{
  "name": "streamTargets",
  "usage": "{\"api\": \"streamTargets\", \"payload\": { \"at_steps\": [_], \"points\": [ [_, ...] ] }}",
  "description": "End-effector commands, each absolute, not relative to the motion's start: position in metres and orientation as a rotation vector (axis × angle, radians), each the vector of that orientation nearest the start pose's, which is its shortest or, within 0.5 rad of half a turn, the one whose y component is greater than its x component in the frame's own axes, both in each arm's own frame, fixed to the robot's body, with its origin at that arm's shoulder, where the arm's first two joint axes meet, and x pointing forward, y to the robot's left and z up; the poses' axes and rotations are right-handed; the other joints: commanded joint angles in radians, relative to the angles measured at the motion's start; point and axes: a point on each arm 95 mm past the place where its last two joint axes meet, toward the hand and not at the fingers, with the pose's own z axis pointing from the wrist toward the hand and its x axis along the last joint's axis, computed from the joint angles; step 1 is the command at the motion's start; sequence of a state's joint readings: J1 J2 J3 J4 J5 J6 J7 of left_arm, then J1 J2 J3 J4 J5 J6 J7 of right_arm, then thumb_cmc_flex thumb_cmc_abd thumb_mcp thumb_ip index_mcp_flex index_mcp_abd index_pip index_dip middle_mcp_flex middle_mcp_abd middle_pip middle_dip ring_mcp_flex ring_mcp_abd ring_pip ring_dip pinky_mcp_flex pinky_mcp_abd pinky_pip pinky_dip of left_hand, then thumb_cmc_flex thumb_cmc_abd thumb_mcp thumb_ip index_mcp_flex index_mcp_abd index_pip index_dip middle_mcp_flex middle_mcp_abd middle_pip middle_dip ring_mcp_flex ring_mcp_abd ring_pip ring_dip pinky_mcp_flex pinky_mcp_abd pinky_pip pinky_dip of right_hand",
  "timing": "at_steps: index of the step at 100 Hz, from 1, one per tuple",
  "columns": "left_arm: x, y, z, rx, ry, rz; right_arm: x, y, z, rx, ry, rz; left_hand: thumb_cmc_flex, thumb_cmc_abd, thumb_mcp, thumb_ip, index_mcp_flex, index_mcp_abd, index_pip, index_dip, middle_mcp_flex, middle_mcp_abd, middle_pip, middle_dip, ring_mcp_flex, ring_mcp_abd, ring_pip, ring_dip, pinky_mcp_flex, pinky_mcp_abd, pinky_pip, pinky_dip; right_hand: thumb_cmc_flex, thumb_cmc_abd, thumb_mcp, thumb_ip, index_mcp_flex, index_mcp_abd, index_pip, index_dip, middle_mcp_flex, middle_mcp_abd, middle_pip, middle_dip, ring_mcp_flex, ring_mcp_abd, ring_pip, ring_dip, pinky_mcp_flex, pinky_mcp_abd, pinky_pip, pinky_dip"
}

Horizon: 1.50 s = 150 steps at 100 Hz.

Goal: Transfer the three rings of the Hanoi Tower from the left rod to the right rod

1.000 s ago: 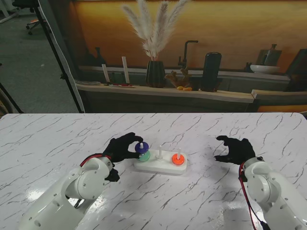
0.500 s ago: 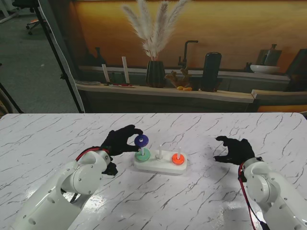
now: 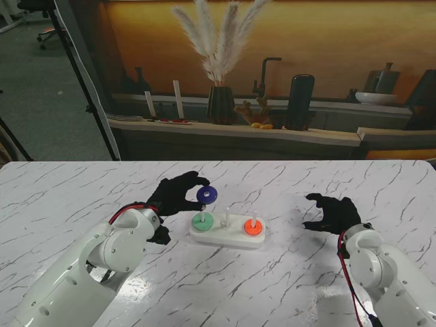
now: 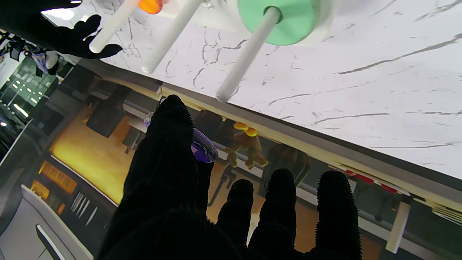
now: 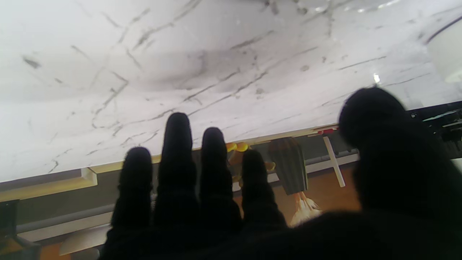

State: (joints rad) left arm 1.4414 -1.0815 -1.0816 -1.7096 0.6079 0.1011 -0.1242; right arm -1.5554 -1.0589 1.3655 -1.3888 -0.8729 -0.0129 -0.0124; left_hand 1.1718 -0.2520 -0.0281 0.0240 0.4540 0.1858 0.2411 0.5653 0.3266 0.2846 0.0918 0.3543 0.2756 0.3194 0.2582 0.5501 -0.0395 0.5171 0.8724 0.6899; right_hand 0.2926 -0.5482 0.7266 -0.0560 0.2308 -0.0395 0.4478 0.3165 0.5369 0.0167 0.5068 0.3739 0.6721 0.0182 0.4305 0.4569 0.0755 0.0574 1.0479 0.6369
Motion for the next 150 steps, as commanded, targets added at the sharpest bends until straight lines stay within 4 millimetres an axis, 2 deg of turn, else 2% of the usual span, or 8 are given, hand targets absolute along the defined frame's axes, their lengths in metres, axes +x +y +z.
{"api": "streamTargets", "payload": {
  "at_steps": [1, 36, 74, 150],
  "points": [
    [0.412, -0.066, -0.276, -1.491, 1.512, -1.775, 0.412, -0.107, -0.368, 1.482, 1.364, 1.277, 0.086, 0.055, 0.036, -0.018, 0.066, -0.036, 0.082, 0.053, 0.017, -0.003, 0.006, 0.004, 0.028, 0.003, 0.013, 0.012, 0.003, 0.029, 0.045, 0.013, 0.010, 0.012, -0.011, 0.025, 0.006, -0.007, 0.009, -0.022, 0.024, -0.008, 0.023, -0.001, 0.010, -0.015, 0.016, 0.003, -0.004, 0.313, 0.017, -0.001],
    [0.411, -0.086, -0.282, -1.516, 1.554, -1.798, 0.411, -0.109, -0.369, 1.491, 1.361, 1.270, 0.084, 0.056, 0.035, -0.018, 0.067, -0.031, 0.076, 0.053, 0.016, -0.004, 0.005, 0.004, 0.028, 0.003, 0.013, 0.011, 0.004, 0.030, 0.044, 0.012, 0.011, 0.012, -0.012, 0.025, 0.006, -0.006, 0.010, -0.022, 0.023, -0.008, 0.023, -0.001, 0.010, -0.016, 0.017, 0.003, -0.005, 0.312, 0.016, -0.001],
    [0.408, -0.099, -0.294, -1.551, 1.605, -1.787, 0.409, -0.110, -0.370, 1.498, 1.360, 1.263, 0.083, 0.059, 0.035, -0.017, 0.065, -0.034, 0.072, 0.051, 0.015, -0.003, 0.005, 0.005, 0.026, 0.001, 0.011, 0.011, 0.003, 0.031, 0.039, 0.007, 0.011, 0.012, -0.012, 0.025, 0.005, -0.008, 0.010, -0.022, 0.022, -0.008, 0.023, -0.001, 0.011, -0.015, 0.018, 0.003, -0.004, 0.312, 0.017, -0.001],
    [0.405, -0.101, -0.303, -1.581, 1.638, -1.756, 0.410, -0.111, -0.370, 1.497, 1.359, 1.265, 0.080, 0.064, 0.033, -0.017, 0.063, -0.030, 0.064, 0.048, 0.014, -0.002, 0.004, 0.005, 0.023, 0.000, 0.009, 0.010, 0.001, 0.030, 0.035, 0.003, 0.011, 0.013, -0.013, 0.025, 0.005, -0.007, 0.011, -0.022, 0.024, -0.010, 0.024, -0.001, 0.011, -0.015, 0.018, 0.003, -0.004, 0.313, 0.017, -0.001]
  ]
}}
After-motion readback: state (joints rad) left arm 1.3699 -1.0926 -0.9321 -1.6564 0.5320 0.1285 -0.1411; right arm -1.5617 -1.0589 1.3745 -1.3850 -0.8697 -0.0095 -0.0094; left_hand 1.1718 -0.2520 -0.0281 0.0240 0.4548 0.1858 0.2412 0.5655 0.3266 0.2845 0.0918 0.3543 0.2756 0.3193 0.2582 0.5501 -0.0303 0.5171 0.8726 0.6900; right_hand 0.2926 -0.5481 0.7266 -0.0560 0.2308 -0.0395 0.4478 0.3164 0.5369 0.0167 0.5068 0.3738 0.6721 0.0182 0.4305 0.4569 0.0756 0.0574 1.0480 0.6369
